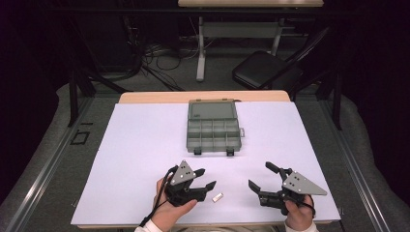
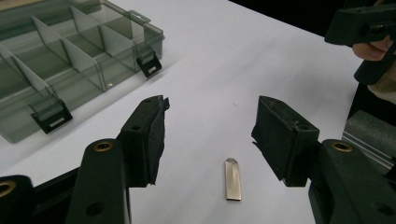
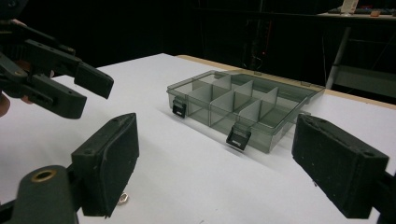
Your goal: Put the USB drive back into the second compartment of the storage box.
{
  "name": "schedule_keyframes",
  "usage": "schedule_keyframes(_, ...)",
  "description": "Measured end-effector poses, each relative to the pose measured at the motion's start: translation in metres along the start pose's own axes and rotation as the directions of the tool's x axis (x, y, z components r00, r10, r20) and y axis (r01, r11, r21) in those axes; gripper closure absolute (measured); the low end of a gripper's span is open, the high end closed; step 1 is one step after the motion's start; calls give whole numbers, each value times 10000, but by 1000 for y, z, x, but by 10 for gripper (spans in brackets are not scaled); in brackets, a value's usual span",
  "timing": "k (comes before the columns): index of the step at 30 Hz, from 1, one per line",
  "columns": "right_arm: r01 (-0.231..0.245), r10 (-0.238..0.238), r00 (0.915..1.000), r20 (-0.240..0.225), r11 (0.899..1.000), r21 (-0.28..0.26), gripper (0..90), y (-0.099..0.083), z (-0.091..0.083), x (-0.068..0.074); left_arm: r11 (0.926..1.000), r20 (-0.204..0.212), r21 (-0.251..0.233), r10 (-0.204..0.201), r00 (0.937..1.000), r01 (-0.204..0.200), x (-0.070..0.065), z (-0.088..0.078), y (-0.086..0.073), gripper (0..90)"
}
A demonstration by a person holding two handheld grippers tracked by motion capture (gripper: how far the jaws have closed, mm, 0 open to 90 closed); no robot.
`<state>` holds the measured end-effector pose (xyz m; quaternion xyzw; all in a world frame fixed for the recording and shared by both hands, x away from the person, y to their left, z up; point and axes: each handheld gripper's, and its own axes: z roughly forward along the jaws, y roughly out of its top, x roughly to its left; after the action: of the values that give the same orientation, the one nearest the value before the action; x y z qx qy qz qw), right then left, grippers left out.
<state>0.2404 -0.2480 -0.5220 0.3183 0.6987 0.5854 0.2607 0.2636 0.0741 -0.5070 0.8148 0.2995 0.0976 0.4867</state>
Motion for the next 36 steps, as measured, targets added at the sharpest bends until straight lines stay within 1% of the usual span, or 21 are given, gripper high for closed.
schedule_keyframes(3,-25,25,10000,8,10000,16,144,0,0,0,9999,52,137,-25,10000,24,-1,4,-3,428)
schedule_keyframes(4,-24,24,10000,9,10000,18,144,0,0,0,9998,85,170,-99,9999,97,-2,6,-4,428)
schedule_keyframes(6,-20,20,10000,3,10000,19,144,0,0,0,9996,107,280,-31,9999,28,-3,7,-5,428)
schedule_keyframes(10,35,-35,10000,6,10000,33,144,0,0,0,9983,347,572,-75,9994,55,-4,13,-7,420)
schedule_keyframes(13,36,-36,10000,1,10000,42,144,0,0,0,9975,367,705,-93,9993,66,-6,16,-10,415)
schedule_keyframes(14,39,-39,10000,-7,10000,31,144,0,0,0,9970,430,767,-88,9990,55,-6,17,-10,414)
schedule_keyframes(16,68,-68,10000,-28,10000,32,144,-1,0,0,9968,353,804,-41,9994,13,-8,19,-12,415)
schedule_keyframes(19,55,-55,10000,-30,10000,38,144,-1,0,0,9961,360,878,-65,9993,33,-9,21,-14,418)
schedule_keyframes(20,70,-70,10000,-41,10000,49,144,-1,0,0,9956,299,939,28,9995,-56,-11,23,-16,420)
schedule_keyframes(21,78,-78,10000,-43,10000,39,144,-1,0,0,9955,281,948,39,9996,-65,-13,24,-16,424)
schedule_keyframes(22,81,-81,10000,-48,10000,46,144,-1,0,0,9951,334,984,86,9994,-118,-13,25,-17,431)
schedule_keyframes(25,79,-78,10000,-47,9999,70,144,-1,0,0,9946,315,1023,165,9994,-196,-17,27,-18,461)
schedule_keyframes(28,84,-84,10000,-50,9999,71,144,-1,0,0,9928,324,1159,261,9991,-297,-19,29,-18,493)
schedule_keyframes(33,91,-90,9999,-62,9999,92,144,-1,0,0,9900,299,1385,239,9993,-279,-18,32,-21,528)
schedule_keyframes(36,83,-82,9999,-64,9999,82,144,-1,1,0,9888,258,1477,164,9995,-201,-17,34,-23,533)
